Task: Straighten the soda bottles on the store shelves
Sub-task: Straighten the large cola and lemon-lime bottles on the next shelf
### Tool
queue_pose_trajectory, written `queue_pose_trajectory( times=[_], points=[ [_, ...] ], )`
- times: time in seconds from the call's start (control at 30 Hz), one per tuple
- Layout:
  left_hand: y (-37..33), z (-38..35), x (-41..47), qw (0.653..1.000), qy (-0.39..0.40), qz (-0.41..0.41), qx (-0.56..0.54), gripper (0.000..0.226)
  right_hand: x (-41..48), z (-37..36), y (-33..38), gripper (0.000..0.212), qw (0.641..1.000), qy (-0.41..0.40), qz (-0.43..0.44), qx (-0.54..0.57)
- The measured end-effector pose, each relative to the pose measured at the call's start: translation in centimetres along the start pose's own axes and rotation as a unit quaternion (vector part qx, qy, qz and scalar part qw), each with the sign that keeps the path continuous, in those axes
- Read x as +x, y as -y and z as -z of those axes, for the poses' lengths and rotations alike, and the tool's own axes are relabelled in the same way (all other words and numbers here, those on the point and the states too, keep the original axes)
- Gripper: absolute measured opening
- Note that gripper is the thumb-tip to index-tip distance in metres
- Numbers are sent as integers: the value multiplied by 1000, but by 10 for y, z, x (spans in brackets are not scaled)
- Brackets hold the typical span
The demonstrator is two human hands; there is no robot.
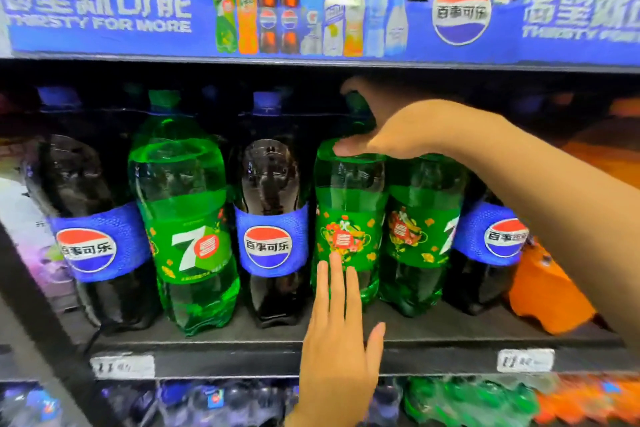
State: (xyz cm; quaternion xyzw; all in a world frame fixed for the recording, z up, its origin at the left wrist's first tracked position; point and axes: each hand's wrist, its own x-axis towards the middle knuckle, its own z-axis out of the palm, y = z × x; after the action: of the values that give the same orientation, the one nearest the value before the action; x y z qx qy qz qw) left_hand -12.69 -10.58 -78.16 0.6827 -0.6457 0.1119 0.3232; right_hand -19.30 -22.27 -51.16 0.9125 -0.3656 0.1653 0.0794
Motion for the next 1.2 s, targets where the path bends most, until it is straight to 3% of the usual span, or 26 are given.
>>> queue_pose_trajectory(
  times=[0.2,0.33,0.53,0.63,0.8,0.93,1.03,1.2],
  points=[
    [13,-6,1,995,-49,-46,-69,74,2,-4,-7,87,999,1,1,40],
    [16,-5,2,978,-78,44,-188,81,6,-5,-10,89,998,-2,5,56],
    [-1,-6,5,977,-55,55,-200,93,13,-12,-12,96,995,-42,-33,87],
    [-14,-1,4,984,-64,23,-166,86,16,-21,-5,106,995,-87,-43,19],
    [-14,-2,3,984,-45,19,-169,85,18,-3,-20,107,999,30,-4,37],
    [-13,1,4,980,-64,54,-180,84,17,-2,-27,104,999,15,12,47],
    [-21,4,8,984,-69,7,-165,81,19,-12,-22,117,999,-1,-13,52],
    [-16,4,8,984,-53,13,-167,85,17,-10,-27,121,999,23,0,38]
  ],
)
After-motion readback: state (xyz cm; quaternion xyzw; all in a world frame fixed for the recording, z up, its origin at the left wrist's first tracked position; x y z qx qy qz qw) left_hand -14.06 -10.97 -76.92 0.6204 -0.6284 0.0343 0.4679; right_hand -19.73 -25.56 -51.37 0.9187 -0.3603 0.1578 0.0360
